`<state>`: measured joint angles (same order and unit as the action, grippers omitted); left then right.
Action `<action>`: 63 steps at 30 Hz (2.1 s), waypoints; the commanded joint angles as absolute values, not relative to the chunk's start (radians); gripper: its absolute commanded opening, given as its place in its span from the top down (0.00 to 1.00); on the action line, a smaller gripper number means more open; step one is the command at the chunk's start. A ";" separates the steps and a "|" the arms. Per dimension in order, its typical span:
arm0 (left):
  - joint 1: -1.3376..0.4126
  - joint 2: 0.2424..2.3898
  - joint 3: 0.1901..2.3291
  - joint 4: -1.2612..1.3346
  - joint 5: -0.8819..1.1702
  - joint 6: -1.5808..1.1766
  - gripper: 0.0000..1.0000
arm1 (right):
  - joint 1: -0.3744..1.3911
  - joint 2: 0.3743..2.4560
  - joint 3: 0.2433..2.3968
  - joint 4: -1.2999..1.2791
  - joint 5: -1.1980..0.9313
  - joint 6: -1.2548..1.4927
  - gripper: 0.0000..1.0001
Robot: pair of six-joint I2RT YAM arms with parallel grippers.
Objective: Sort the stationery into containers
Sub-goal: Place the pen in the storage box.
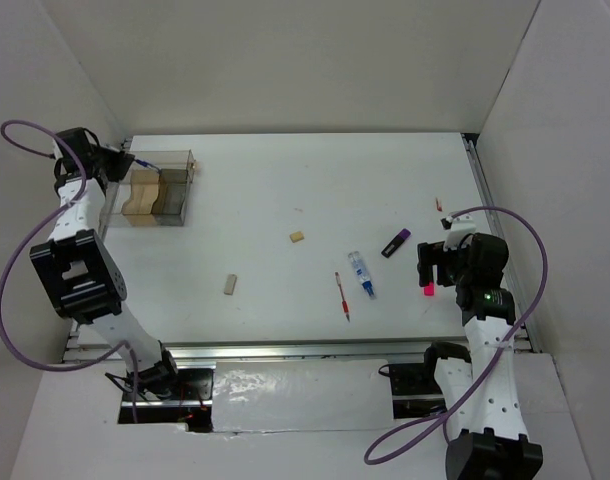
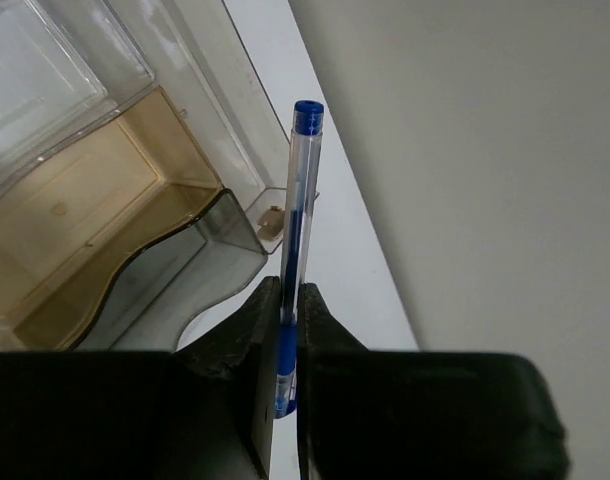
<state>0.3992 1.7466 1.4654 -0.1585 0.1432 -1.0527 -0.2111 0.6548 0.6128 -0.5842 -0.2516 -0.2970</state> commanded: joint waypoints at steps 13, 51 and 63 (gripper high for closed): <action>0.400 2.074 1.666 0.057 0.229 -1.399 1.00 | -0.244 0.716 0.617 -0.564 -0.242 -0.308 0.00; 0.380 2.264 1.773 0.023 0.107 -1.488 0.72 | -0.285 0.758 0.621 -0.566 -0.233 -0.311 0.00; 0.380 2.261 1.778 0.023 0.109 -1.490 0.45 | -0.293 0.755 0.620 -0.566 -0.236 -0.313 0.00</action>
